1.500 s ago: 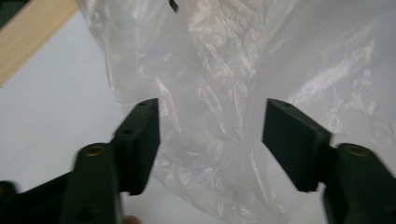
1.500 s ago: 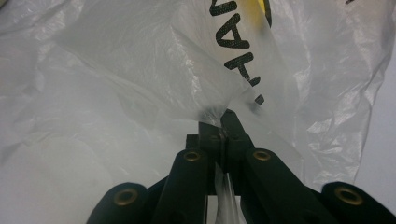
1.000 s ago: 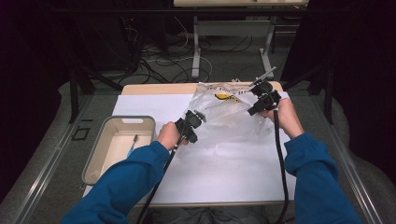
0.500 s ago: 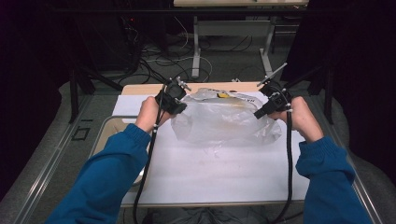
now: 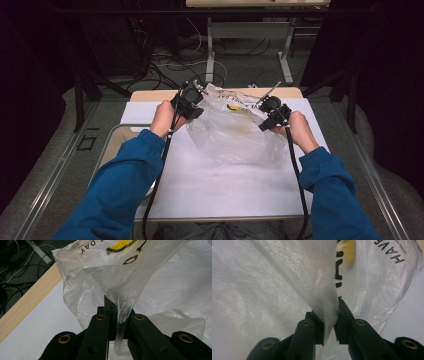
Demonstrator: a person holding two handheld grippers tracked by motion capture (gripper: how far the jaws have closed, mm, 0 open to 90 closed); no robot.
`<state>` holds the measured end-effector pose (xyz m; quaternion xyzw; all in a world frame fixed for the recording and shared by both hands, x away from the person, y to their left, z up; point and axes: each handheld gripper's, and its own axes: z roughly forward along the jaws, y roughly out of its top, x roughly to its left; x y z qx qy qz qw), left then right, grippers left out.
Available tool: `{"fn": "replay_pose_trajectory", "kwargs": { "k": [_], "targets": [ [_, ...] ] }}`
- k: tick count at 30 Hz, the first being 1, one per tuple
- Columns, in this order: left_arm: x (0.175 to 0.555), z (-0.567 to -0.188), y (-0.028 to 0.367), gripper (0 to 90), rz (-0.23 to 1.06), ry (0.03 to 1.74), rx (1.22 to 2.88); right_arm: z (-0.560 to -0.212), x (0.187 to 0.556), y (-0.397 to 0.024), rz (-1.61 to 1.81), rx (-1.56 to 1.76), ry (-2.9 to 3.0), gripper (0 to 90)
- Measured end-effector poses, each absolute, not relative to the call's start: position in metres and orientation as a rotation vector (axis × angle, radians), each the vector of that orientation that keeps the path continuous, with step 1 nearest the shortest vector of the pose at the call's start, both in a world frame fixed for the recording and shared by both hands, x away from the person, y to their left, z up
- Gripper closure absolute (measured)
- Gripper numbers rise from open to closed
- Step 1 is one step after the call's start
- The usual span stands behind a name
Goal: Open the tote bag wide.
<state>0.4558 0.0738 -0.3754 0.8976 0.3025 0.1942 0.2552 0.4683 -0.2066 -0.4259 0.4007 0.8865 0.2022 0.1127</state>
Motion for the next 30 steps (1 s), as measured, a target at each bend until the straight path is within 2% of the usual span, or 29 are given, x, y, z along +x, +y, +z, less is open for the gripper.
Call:
{"fn": "replay_pose_trajectory", "kwargs": {
  "k": [3, 4, 7, 10, 12, 17, 20, 25, 28, 30],
  "targets": [
    [0.453, -0.367, 0.081, 89.4, 0.518, 0.824, 2.408, -0.403, 0.451, -0.205, 0.659, 1.114, 2.637, 88.2],
    [0.451, -0.363, 0.082, 89.4, 0.517, 0.824, 2.384, -0.403, 0.451, -0.205, 0.659, 1.114, 2.637, 88.2],
    [0.448, -0.345, 0.088, 89.3, 0.53, 0.815, 2.365, -0.372, 0.437, -0.208, 0.81, 1.082, 2.642, 89.0],
    [0.453, -0.337, 0.088, 88.9, 0.555, 0.821, 2.339, -0.35, 0.438, -0.219, 0.868, 1.131, 2.587, 88.9],
    [0.462, -0.345, 0.081, 87.3, 0.577, 0.831, 2.361, -0.354, 0.45, -0.229, 0.871, 1.225, 2.545, 88.6],
    [0.48, -0.382, 0.06, 84.2, 0.632, 0.833, 2.472, -0.398, 0.477, -0.237, 0.758, 1.345, 2.539, 88.4],
    [0.483, -0.395, 0.058, 76.3, 0.632, 0.838, 2.475, -0.413, 0.482, -0.243, 0.728, 1.402, 2.524, 88.4],
    [0.48, -0.402, 0.063, 58.7, 0.621, 0.836, 2.488, -0.416, 0.477, -0.245, 0.756, 1.404, 2.513, 89.0],
    [0.475, -0.41, 0.064, 51.4, 0.621, 0.822, 2.542, -0.414, 0.474, -0.245, 0.755, 1.375, 2.514, 89.1],
    [0.472, -0.415, 0.065, 50.3, 0.614, 0.82, 2.561, -0.413, 0.473, -0.245, 0.757, 1.347, 2.523, 88.9]
  ]
}}
